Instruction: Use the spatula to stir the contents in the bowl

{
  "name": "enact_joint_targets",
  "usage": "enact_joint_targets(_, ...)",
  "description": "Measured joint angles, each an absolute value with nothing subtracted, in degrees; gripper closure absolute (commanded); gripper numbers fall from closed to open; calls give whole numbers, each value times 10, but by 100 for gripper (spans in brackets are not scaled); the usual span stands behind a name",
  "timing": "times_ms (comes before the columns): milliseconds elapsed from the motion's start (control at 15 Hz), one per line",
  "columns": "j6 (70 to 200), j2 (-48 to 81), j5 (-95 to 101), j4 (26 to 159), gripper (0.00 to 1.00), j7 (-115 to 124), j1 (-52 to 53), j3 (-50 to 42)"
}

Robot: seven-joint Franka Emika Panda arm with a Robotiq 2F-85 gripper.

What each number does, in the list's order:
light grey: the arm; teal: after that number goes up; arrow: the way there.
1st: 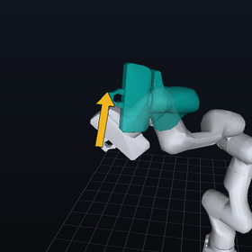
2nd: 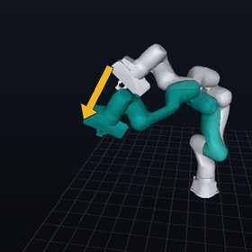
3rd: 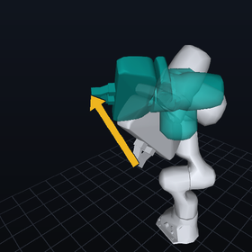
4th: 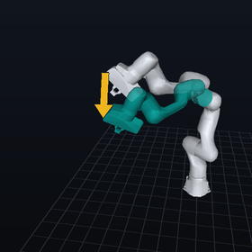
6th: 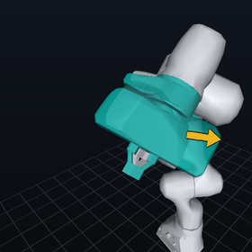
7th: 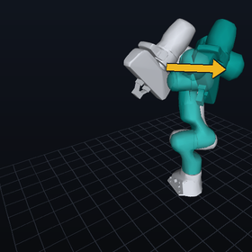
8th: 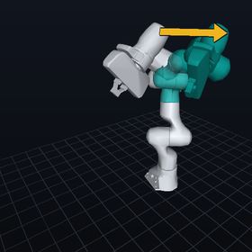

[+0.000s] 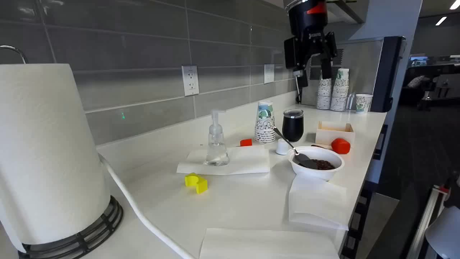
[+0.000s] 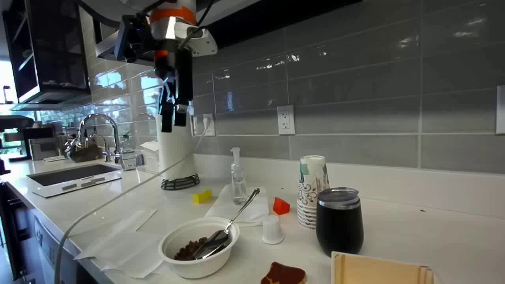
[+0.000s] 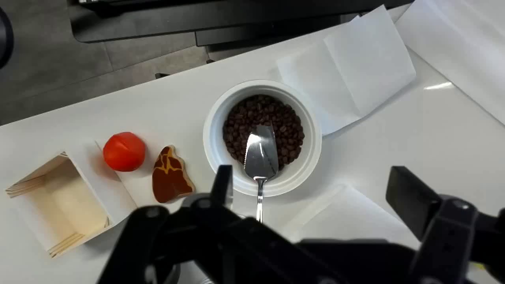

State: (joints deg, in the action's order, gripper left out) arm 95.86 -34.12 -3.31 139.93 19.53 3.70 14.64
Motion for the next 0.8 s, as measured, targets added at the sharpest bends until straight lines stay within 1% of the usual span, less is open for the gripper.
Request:
enact_joint_targets(600,959,-341,-33,1399,0,195,37,146)
enact_joint_targets(800,959,-336,-28,1397,0,163,37,138)
